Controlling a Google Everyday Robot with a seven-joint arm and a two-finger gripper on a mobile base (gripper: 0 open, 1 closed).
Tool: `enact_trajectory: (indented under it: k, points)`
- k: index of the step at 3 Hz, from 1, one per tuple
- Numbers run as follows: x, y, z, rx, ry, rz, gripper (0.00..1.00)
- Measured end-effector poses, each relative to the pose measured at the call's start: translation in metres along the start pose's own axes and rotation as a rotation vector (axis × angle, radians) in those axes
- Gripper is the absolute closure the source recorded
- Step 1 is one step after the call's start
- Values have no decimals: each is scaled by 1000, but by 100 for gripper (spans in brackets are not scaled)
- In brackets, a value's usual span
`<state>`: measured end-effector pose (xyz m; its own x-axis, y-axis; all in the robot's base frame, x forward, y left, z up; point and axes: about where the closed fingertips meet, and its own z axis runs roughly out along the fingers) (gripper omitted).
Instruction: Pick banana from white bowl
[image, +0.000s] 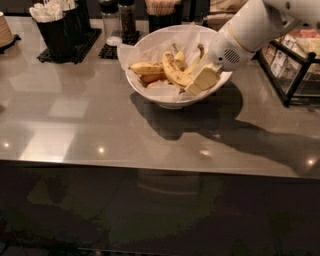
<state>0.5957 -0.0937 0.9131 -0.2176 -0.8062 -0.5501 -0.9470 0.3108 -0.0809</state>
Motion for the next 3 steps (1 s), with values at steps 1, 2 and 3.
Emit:
enact_trajectory:
  k: [1,2,3]
  points:
    - [5,10,-26,66,17,-14,100]
    - [8,17,-48,113,24,-32,100]
    - [26,33,-76,144,33,3,100]
